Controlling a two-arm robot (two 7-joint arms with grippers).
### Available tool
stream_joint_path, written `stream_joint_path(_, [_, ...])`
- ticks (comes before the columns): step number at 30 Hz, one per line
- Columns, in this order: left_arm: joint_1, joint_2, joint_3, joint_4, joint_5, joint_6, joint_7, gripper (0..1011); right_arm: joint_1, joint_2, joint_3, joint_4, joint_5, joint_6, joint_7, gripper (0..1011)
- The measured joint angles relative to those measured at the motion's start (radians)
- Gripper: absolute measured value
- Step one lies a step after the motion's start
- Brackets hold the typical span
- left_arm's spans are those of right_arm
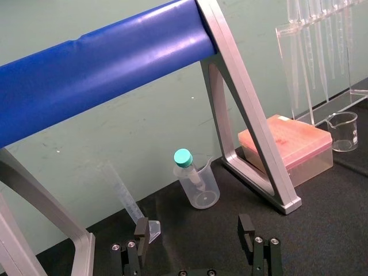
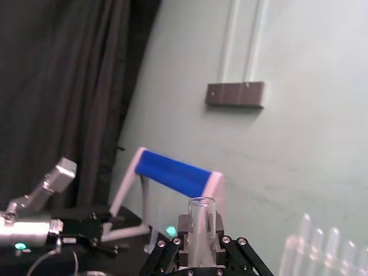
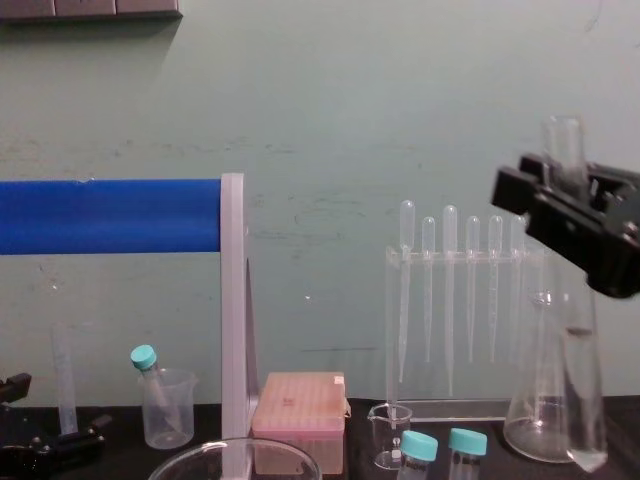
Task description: Hold the test tube with one hand and immerse one end into the beaker, then return it to the test tube rack.
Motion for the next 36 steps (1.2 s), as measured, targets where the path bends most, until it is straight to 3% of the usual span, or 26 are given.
stream_joint_path(11, [0.000, 0.000, 0.000, 0.000, 0.000, 0.000, 0.000, 1000, -0.003, -0.012, 0.035, 0.074, 0.019, -0.001, 0.029, 222])
stream_joint_path(19, [0.000, 0.000, 0.000, 0.000, 0.000, 0.000, 0.000, 1000, 0.066, -0.043, 0.005, 0.172, 0.040, -0.006, 0.090, 222])
stream_joint_path(36, [0.000, 0.000, 0.000, 0.000, 0.000, 0.000, 0.000, 1000, 0.085, -0.053, -0.011, 0.213, 0.048, -0.001, 0.100, 222])
